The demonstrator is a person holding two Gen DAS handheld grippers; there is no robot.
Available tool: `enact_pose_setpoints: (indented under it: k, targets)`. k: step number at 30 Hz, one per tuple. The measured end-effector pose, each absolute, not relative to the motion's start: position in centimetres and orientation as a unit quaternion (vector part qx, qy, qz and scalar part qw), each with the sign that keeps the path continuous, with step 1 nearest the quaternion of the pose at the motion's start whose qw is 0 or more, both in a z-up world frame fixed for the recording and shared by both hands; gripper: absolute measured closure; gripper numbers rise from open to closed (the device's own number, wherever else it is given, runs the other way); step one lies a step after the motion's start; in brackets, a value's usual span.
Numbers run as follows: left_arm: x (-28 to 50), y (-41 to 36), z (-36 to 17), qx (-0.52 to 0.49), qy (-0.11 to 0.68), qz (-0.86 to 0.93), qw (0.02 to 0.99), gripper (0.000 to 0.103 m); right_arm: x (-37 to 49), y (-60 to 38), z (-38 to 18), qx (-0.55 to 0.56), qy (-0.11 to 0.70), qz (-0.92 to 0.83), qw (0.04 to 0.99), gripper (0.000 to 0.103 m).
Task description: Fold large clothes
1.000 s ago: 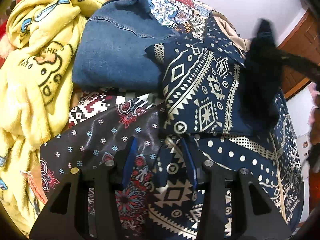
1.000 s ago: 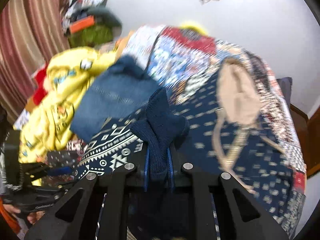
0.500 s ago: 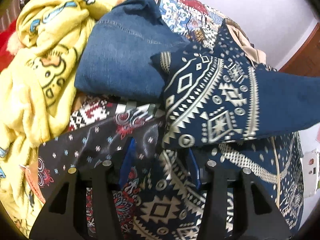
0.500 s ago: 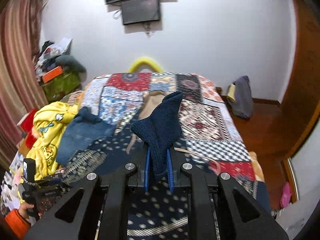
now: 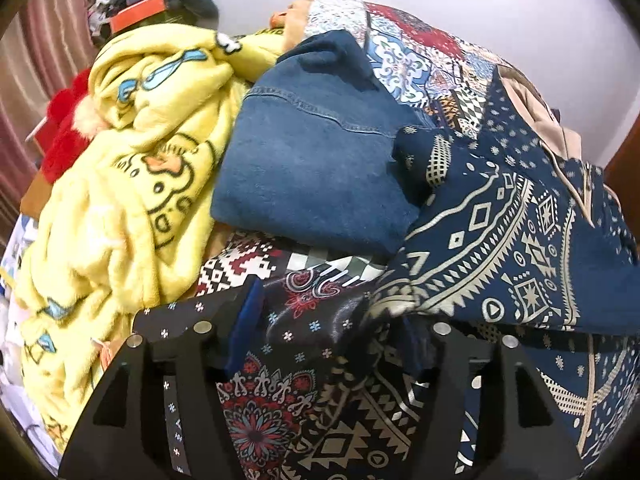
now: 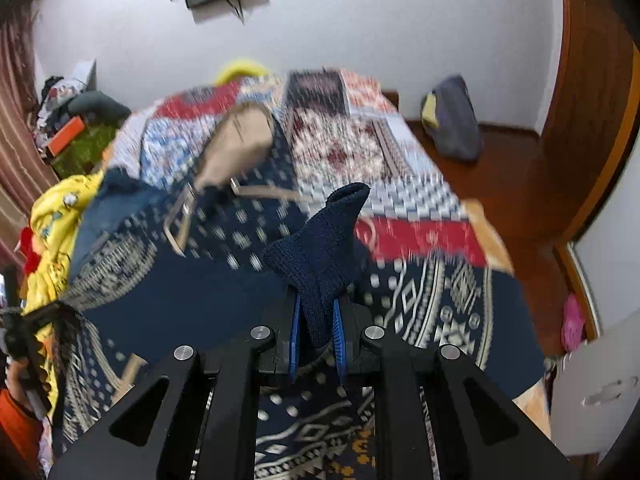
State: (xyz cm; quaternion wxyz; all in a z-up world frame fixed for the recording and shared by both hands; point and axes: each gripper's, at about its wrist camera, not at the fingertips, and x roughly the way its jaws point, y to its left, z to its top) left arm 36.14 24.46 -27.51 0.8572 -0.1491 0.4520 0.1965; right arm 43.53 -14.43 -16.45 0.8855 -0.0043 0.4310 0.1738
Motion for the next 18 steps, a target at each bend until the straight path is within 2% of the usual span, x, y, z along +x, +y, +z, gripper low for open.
enact_pose_setpoints:
  k: [4, 9, 13, 16, 18]
  targets:
    - [36.0, 24.8, -28.8, -0.156, 0.47, 0.194, 0.847, 0.035, 43.8, -15.6, -19.9, 0.004, 0.472, 0.177, 0.864, 0.09]
    - [35.3, 24.7, -29.9, -0.158, 0.495, 0.182, 0.835, 0.035, 43.7, -16.3, -21.9, -0.014, 0.499, 0.174, 0.849, 0.089]
    - [34.1, 24.8, -29.5, -0.149, 0.503, 0.172, 0.833, 0.035, 42.9, -17.0, -22.1, -0.046, 0.504, 0.155, 0.848, 0.077]
    - [33.0, 24.3, -28.7, -0.137, 0.511, 0.153, 0.835, 0.035, 42.3, -18.0, -21.7, -0.065, 0.51, 0.138, 0.847, 0.059]
    - [32.5, 23.6, -27.9, -0.121, 0.511, 0.145, 0.839, 0.035, 41.7, -19.2, -21.0, -0.06, 0.509, 0.132, 0.848, 0.057]
